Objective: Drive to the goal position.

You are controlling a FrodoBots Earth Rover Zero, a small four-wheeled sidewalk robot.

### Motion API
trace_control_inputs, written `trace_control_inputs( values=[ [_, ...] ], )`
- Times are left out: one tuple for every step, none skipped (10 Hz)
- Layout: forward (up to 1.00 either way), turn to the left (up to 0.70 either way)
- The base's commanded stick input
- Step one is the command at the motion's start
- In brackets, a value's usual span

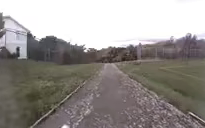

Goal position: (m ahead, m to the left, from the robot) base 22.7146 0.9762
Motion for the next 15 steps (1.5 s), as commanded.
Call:
trace_control_inputs(
  values=[
    [0.85, 0.00],
    [0.85, -0.02],
    [0.85, -0.07],
    [0.85, -0.27],
    [0.85, -0.31],
    [0.85, -0.31],
    [0.85, -0.17],
    [0.85, -0.02],
    [0.85, 0.00],
    [0.85, 0.00],
    [0.85, 0.00],
    [0.85, 0.00],
    [0.85, 0.00],
    [0.85, 0.00],
    [0.85, 0.00]
  ],
)
